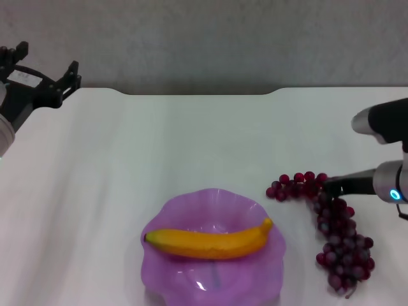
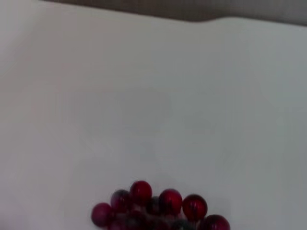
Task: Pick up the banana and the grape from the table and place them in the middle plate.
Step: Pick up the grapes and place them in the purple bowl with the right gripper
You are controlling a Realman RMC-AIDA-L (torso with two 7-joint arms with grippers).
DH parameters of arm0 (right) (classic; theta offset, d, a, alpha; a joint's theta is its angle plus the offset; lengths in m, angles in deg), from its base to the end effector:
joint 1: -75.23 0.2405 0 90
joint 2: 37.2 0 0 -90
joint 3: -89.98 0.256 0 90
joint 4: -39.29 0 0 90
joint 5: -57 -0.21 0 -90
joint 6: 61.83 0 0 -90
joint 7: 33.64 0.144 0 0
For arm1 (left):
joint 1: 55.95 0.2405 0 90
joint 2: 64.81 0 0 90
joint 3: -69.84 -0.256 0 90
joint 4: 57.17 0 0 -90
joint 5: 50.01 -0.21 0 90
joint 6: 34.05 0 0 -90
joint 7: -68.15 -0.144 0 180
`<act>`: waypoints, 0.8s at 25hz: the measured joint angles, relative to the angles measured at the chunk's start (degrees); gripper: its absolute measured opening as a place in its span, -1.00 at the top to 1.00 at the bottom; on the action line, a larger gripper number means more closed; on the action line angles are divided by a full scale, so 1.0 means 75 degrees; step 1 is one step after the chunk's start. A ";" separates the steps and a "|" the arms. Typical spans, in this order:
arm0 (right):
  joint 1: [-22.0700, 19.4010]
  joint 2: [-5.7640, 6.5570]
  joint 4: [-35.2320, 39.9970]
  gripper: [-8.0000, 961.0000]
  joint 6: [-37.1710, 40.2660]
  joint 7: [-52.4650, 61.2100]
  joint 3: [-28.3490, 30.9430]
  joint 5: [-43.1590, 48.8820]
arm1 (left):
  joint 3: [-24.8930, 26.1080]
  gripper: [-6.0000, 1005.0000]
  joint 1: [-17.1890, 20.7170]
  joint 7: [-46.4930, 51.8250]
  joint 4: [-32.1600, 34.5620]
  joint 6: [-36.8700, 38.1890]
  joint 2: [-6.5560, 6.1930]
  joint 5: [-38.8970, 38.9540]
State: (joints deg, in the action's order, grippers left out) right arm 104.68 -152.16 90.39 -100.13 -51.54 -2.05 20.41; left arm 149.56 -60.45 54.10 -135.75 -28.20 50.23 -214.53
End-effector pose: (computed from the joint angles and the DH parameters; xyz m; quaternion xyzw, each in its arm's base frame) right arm 0.2836 0.3948 -0.0315 -0.8122 0.4451 -0.0508 0.3736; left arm -0.2302 0.3633 0.0555 -0.7528 -0.1514 -0.1580 0.6209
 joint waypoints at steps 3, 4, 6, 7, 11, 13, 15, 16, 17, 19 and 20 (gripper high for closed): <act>-0.0307 0.0015 0.0724 0.62 -0.0258 -0.0002 0.0008 0.0050 | 0.0007 -0.76 0.0021 -0.0104 -0.0009 -0.0074 0.0056 0.0000; -0.0421 0.0016 0.1019 0.62 -0.0367 -0.0002 0.0026 0.0103 | 0.0024 -0.76 0.0065 -0.0187 -0.0056 -0.0099 0.0079 0.0000; -0.0649 0.0012 0.1612 0.62 -0.0589 -0.0003 0.0067 0.0265 | 0.0036 -0.76 0.0100 -0.0218 -0.0093 -0.0100 0.0089 0.0000; -0.0769 0.0009 0.1917 0.62 -0.0712 -0.0003 0.0083 0.0352 | 0.0042 -0.76 0.0121 -0.0229 -0.0121 -0.0101 0.0095 0.0000; -0.1224 0.0009 0.3058 0.62 -0.1157 -0.0003 0.0221 0.0639 | 0.0077 -0.76 0.0174 -0.0236 -0.0169 -0.0101 0.0101 0.0014; -0.1419 -0.0001 0.3571 0.62 -0.1326 -0.0004 0.0283 0.0777 | 0.0081 -0.76 0.0178 -0.0236 -0.0171 -0.0101 0.0103 0.0021; -0.1559 -0.0003 0.4044 0.62 -0.1496 -0.0004 0.0346 0.0897 | 0.0082 -0.76 0.0178 -0.0235 -0.0173 -0.0101 0.0104 0.0016; -0.1605 -0.0002 0.4275 0.62 -0.1589 -0.0004 0.0370 0.0955 | 0.0082 -0.76 0.0179 -0.0236 -0.0174 -0.0101 0.0105 0.0015; -0.1652 -0.0002 0.4511 0.62 -0.1696 -0.0003 0.0389 0.1026 | 0.0082 -0.76 0.0179 -0.0235 -0.0175 -0.0101 0.0105 0.0014; -0.1716 -0.0001 0.4933 0.63 -0.1889 -0.0002 0.0418 0.1156 | 0.0084 -0.76 0.0179 -0.0235 -0.0175 -0.0101 0.0105 0.0013; -0.1739 0.0000 0.5155 0.63 -0.2008 -0.0002 0.0435 0.1220 | 0.0087 -0.76 0.0179 -0.0236 -0.0176 -0.0101 0.0105 0.0012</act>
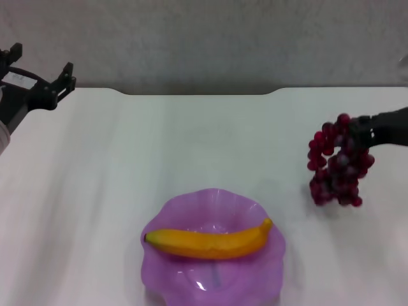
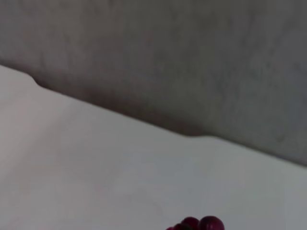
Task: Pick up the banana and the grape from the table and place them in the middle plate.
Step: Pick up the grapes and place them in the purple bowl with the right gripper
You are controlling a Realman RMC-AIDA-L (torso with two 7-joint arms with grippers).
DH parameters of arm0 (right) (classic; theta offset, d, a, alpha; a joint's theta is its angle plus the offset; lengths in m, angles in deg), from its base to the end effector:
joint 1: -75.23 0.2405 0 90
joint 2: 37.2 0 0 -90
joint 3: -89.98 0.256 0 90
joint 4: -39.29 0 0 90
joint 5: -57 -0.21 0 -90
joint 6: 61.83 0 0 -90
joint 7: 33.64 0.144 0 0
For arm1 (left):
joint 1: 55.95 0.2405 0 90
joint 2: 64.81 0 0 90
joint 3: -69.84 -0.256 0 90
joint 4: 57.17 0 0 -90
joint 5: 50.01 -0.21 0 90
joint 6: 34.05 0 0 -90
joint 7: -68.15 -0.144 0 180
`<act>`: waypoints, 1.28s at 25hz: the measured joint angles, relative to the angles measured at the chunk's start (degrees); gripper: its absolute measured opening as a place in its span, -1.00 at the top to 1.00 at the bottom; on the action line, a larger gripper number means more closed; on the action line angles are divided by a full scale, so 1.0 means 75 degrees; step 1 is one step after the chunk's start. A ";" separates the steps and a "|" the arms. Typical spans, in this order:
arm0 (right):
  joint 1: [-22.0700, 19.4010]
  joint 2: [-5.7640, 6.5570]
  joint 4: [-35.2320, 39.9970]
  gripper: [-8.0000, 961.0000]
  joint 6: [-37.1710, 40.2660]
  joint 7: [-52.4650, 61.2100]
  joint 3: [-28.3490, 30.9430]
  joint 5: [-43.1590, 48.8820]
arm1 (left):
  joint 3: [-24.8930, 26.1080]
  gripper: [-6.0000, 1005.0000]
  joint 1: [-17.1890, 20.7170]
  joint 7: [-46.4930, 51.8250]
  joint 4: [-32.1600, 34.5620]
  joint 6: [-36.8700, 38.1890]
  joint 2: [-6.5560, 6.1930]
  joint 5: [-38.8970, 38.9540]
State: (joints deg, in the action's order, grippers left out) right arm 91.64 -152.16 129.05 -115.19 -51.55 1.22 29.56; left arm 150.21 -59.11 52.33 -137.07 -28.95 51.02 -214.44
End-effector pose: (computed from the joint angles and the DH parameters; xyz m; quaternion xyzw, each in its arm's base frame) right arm 0.2101 0.3711 0.0462 -0.8362 0.3367 -0.0093 0.4329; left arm -0.2318 0.3591 0.0576 -0.7491 -0.1515 -0.1505 0.6271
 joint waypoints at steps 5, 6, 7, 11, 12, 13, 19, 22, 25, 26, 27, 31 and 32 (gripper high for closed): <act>-0.0134 -0.0001 0.1028 0.63 -0.0546 0.0000 0.0016 0.0272 | 0.0007 -0.76 0.0000 0.0000 0.0001 0.0001 -0.0021 -0.0001; -0.0161 0.0001 0.1221 0.63 -0.0632 0.0000 -0.0004 0.0306 | 0.0007 -0.76 0.0000 0.0000 0.0002 0.0001 -0.0024 -0.0001; -0.0181 0.0004 0.1430 0.63 -0.0719 -0.0002 -0.0032 0.0333 | 0.0007 -0.76 0.0000 0.0000 0.0002 0.0001 -0.0027 0.0000; -0.0180 0.0010 0.2136 0.63 -0.1031 -0.0116 -0.0424 0.0367 | 0.0007 -0.76 0.0000 0.0000 0.0004 0.0001 -0.0044 0.0014; -0.0180 0.0010 0.2136 0.62 -0.1031 -0.0116 -0.0424 0.0367 | 0.0007 -0.76 0.0000 0.0000 0.0004 0.0001 -0.0047 0.0017; -0.0158 0.0010 0.2229 0.62 -0.1057 -0.0140 -0.0543 0.0355 | 0.0007 -0.76 0.0000 0.0000 0.0003 0.0001 -0.0047 0.0017; 0.0121 0.0019 0.2473 0.63 -0.1193 -0.0189 -0.1344 0.0369 | 0.0007 -0.76 0.0000 0.0000 0.0001 0.0001 -0.0060 0.0024; 0.0262 0.0014 0.2475 0.63 -0.1237 -0.0190 -0.1644 0.0374 | 0.0007 -0.76 0.0000 0.0000 0.0001 0.0001 -0.0060 0.0021; 0.0366 0.0017 0.2469 0.63 -0.1246 -0.0191 -0.1902 0.0357 | 0.0007 -0.76 0.0000 0.0000 0.0000 0.0001 -0.0059 0.0023; 0.0396 0.0019 0.2459 0.63 -0.1247 -0.0193 -0.1974 0.0345 | 0.0007 -0.76 0.0000 0.0000 0.0000 0.0001 -0.0059 0.0026; 0.0430 0.0022 0.2448 0.63 -0.1248 -0.0196 -0.2050 0.0340 | 0.0007 -0.76 0.0000 0.0001 0.0000 0.0001 -0.0058 0.0028; 0.0598 0.0023 0.2418 0.63 -0.1250 -0.0221 -0.2451 0.0324 | 0.0007 -0.76 0.0000 0.0001 0.0000 0.0001 -0.0048 0.0032; 0.0638 0.0022 0.2411 0.63 -0.1252 -0.0232 -0.2523 0.0323 | 0.0007 -0.76 -0.0001 0.0001 0.0000 0.0001 -0.0047 0.0034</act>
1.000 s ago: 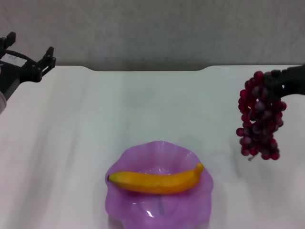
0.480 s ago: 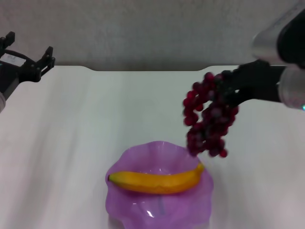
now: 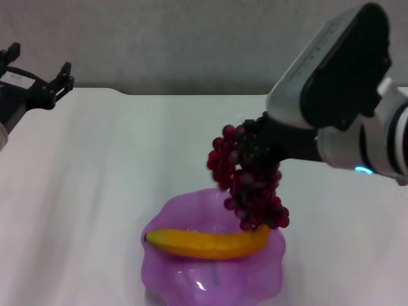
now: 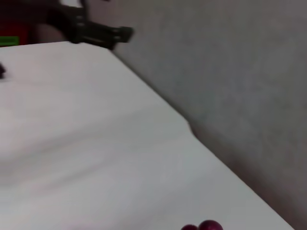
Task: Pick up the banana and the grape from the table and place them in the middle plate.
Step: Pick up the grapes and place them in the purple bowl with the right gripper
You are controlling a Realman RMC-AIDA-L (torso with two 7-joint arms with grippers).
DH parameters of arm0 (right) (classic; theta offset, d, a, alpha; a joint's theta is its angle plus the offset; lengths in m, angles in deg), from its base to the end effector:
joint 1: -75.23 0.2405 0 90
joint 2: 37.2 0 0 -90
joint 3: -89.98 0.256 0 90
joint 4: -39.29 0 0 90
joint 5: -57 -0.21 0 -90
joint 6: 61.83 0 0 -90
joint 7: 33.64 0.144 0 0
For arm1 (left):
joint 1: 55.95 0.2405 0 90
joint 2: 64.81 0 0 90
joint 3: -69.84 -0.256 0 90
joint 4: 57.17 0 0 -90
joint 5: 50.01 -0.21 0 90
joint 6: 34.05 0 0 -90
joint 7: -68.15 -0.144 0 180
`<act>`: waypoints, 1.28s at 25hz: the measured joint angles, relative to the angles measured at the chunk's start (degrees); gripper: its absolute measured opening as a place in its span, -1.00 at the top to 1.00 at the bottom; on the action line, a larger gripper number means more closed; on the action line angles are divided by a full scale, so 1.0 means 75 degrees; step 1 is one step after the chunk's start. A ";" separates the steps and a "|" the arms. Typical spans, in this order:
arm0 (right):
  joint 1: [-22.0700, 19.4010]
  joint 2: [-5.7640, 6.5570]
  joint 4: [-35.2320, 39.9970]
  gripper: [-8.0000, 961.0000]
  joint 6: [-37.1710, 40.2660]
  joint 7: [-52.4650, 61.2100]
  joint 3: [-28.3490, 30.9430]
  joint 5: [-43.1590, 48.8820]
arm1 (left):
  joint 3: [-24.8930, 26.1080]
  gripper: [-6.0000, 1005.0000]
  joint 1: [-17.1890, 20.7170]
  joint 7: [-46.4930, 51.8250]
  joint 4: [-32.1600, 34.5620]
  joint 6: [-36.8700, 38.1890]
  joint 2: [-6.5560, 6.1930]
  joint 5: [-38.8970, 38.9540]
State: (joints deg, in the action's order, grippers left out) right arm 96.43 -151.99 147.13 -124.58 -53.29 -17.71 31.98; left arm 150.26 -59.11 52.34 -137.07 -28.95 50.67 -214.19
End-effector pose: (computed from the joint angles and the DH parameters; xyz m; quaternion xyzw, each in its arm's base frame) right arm 0.0862 0.3205 -0.0068 -0.9352 0.1161 -0.0202 0.3339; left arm -0.2331 0.3592 0.0594 -0.7487 -0.1515 -0.1495 0.6278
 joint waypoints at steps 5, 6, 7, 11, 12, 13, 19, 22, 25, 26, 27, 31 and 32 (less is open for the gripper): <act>0.0169 -0.0008 -0.0013 0.63 -0.0001 -0.0028 -0.0332 -0.0016 | 0.0000 -0.76 -0.0016 0.0000 0.0000 0.0000 0.0008 -0.0016; 0.0186 -0.0009 -0.0015 0.63 -0.0001 -0.0029 -0.0371 -0.0017 | 0.0000 -0.76 -0.0020 0.0000 0.0000 0.0000 0.0011 -0.0020; 0.0200 -0.0009 -0.0025 0.63 -0.0001 -0.0029 -0.0412 -0.0016 | 0.0000 -0.76 -0.0021 0.0000 0.0000 0.0000 0.0011 -0.0010; 0.0249 -0.0013 -0.0259 0.63 -0.0001 -0.0029 -0.0519 -0.0043 | 0.0000 -0.76 -0.0025 0.0000 0.0000 0.0000 0.0006 0.0006; 0.0286 -0.0014 -0.0380 0.63 0.0002 -0.0029 -0.0557 -0.0083 | 0.0000 -0.76 -0.0028 0.0000 0.0000 0.0000 0.0005 0.0008; 0.0353 -0.0017 -0.0530 0.63 0.0006 -0.0031 -0.0604 -0.0155 | -0.0001 -0.76 -0.0033 0.0000 0.0000 0.0000 0.0013 0.0008; 0.0845 -0.0025 -0.1634 0.63 0.0088 -0.0271 -0.0747 -0.0906 | 0.0000 -0.76 -0.0048 0.0000 0.0001 -0.0001 0.0026 0.0008; 0.0892 -0.0030 -0.1875 0.63 0.0206 -0.0316 -0.0792 -0.1043 | 0.0006 -0.76 -0.0055 0.0000 0.0001 -0.0001 0.0033 0.0007; 0.0894 -0.0032 -0.2160 0.63 0.0350 -0.0309 -0.0821 -0.1115 | 0.0012 -0.76 -0.0058 0.0000 0.0001 0.0000 0.0031 0.0007; 0.0893 -0.0032 -0.2263 0.63 0.0381 -0.0298 -0.0831 -0.1140 | 0.0012 -0.76 -0.0058 0.0000 0.0001 0.0012 0.0029 0.0010; 0.0894 -0.0033 -0.2345 0.63 0.0408 -0.0296 -0.0846 -0.1169 | 0.0012 -0.76 -0.0058 0.0000 0.0001 0.0012 0.0029 0.0010; 0.0911 -0.0041 -0.2651 0.63 0.0484 -0.0286 -0.0884 -0.1218 | 0.0012 -0.76 -0.0056 0.0000 0.0001 0.0044 0.0037 0.0013; 0.0917 -0.0043 -0.2697 0.63 0.0488 -0.0281 -0.0886 -0.1219 | 0.0012 -0.76 -0.0059 0.0000 0.0000 0.0046 0.0037 0.0013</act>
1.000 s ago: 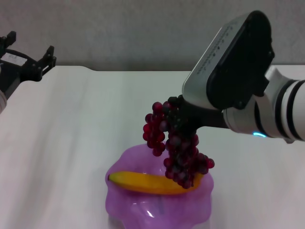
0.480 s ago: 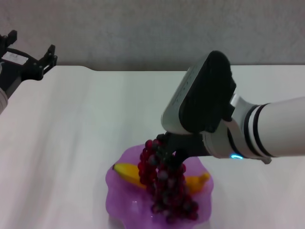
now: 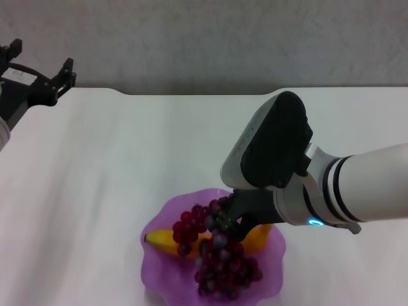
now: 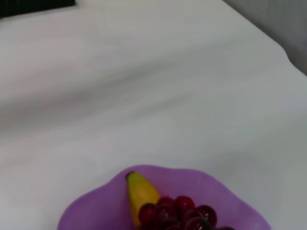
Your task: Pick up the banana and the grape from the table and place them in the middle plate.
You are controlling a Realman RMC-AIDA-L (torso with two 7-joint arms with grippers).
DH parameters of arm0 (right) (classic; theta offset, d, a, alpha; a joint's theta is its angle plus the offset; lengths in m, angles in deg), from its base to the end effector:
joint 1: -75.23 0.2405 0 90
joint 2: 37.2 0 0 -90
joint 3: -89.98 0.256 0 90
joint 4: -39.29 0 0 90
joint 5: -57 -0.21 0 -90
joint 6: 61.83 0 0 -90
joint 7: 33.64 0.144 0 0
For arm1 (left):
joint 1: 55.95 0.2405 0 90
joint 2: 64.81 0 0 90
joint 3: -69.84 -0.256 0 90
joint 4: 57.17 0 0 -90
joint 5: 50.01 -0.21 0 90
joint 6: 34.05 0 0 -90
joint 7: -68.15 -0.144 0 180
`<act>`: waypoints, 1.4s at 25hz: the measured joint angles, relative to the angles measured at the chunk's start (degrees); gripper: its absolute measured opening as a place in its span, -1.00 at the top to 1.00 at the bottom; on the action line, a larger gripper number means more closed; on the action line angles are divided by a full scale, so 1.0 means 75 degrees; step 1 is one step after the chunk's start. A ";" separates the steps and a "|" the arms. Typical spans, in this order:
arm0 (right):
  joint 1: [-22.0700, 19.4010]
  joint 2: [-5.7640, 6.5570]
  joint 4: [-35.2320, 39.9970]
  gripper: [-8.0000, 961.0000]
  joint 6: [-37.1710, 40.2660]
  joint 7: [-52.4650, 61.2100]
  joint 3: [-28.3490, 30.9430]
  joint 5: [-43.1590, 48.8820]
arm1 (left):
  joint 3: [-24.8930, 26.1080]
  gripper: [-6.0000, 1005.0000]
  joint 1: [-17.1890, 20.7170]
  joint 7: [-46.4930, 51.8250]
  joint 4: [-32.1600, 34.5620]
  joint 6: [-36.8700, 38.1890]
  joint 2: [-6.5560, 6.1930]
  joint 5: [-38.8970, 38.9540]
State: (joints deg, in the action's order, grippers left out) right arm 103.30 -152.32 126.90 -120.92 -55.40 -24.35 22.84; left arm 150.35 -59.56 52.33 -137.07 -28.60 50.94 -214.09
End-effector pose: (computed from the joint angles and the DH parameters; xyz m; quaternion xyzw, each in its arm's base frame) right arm 0.1224 0.3215 -0.0780 -0.9597 0.1518 -0.0853 0.2206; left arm -0.2290 0.3611 0.0593 -0.7474 -0.1491 -0.1562 0.6284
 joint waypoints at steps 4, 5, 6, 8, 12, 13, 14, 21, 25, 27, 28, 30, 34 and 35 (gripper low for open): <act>0.0004 -0.0002 -0.0037 0.62 0.0067 0.0006 -0.0017 -0.0007 | 0.0000 -0.76 -0.0003 0.0000 0.0004 0.0011 0.0006 -0.0002; -0.0002 -0.0003 -0.0038 0.62 0.0089 0.0006 -0.0020 -0.0011 | 0.0000 -0.76 -0.0003 0.0000 0.0015 0.0012 0.0009 -0.0005; -0.0026 -0.0003 -0.0029 0.61 0.0111 0.0007 -0.0021 -0.0016 | 0.0000 -0.76 -0.0001 0.0000 0.0017 0.0012 0.0010 -0.0011; -0.0035 -0.0003 -0.0010 0.60 0.0112 0.0007 -0.0018 -0.0016 | 0.0000 -0.76 0.0008 0.0000 0.0017 0.0012 0.0011 -0.0017; -0.0034 -0.0001 -0.0032 0.58 0.0112 0.0008 0.0060 -0.0128 | 0.0000 -0.76 0.0027 0.0000 0.0006 0.0021 0.0011 -0.0029; -0.0022 0.0001 -0.0061 0.58 0.0113 0.0013 0.0098 -0.0187 | 0.0000 -0.76 0.0028 0.0000 0.0004 0.0022 0.0011 -0.0031; -0.0014 0.0005 -0.0096 0.57 0.0157 0.0025 0.0164 -0.0257 | 0.0000 -0.76 0.0030 0.0000 -0.0003 0.0023 0.0011 -0.0035; -0.0067 -0.0003 -0.0119 0.53 0.0379 0.0134 0.0218 -0.0273 | 0.0009 -0.76 0.0039 0.0000 -0.0010 0.0000 0.0011 -0.0033; -0.0072 0.0005 -0.0137 0.20 0.0388 0.0179 0.0264 -0.0263 | 0.0011 -0.76 0.0048 0.0000 -0.0012 -0.0001 0.0011 -0.0035; -0.0073 0.0007 -0.0141 -0.02 0.0390 0.0198 0.0274 -0.0255 | 0.0011 -0.76 0.0048 0.0000 -0.0012 -0.0001 0.0011 -0.0040; -0.0074 0.0010 -0.0141 -0.07 0.0391 0.0203 0.0278 -0.0253 | 0.0012 -0.76 0.0048 0.0000 -0.0012 -0.0001 0.0011 -0.0040; -0.0075 0.0019 -0.0135 -0.18 0.0391 0.0205 0.0286 -0.0249 | 0.0012 -0.76 0.0048 0.0000 -0.0012 -0.0001 0.0011 -0.0040; -0.0076 0.0021 -0.0098 -0.28 0.0391 0.0206 0.0317 -0.0243 | 0.0011 -0.76 0.0048 0.0000 -0.0012 -0.0002 0.0011 -0.0040; -0.0085 0.0021 -0.0072 -0.28 0.0403 0.0203 0.0351 -0.0244 | 0.0012 -0.76 0.0050 0.0000 -0.0012 -0.0003 0.0011 -0.0040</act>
State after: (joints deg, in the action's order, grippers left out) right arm 102.66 -152.16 126.37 -117.89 -53.88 -21.72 21.01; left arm 150.44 -59.18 52.34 -137.15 -28.62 51.02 -214.39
